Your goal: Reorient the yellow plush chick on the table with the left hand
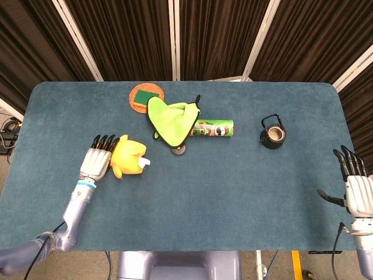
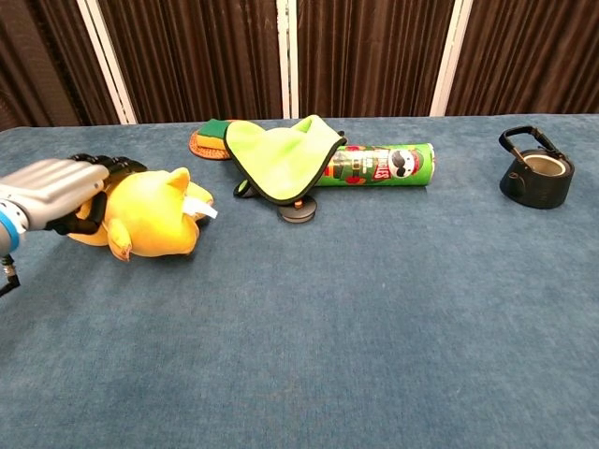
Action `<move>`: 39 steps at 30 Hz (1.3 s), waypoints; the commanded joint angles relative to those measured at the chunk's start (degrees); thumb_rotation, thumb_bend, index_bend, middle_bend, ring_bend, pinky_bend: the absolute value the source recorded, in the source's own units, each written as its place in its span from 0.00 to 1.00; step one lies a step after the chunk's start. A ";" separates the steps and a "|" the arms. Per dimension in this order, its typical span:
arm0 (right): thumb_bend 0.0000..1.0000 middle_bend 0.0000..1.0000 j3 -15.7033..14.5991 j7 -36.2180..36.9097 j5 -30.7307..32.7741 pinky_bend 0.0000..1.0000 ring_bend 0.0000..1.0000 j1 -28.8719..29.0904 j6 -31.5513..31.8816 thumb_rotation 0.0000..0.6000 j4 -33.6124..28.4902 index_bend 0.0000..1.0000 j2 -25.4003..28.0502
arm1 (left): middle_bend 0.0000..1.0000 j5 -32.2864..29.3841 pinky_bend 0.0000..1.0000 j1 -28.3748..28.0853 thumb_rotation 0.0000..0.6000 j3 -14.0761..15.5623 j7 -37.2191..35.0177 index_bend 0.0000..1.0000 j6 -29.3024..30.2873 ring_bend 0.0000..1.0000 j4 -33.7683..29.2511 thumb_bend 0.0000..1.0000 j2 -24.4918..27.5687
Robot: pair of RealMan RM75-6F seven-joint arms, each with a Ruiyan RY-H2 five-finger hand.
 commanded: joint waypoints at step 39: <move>0.06 0.00 -0.37 -1.30 -1.09 0.00 0.00 -0.25 1.14 1.00 -0.98 0.02 0.01 | 0.00 4.37 0.00 -0.36 1.00 3.64 -0.25 0.00 3.46 0.00 8.85 1.00 -5.39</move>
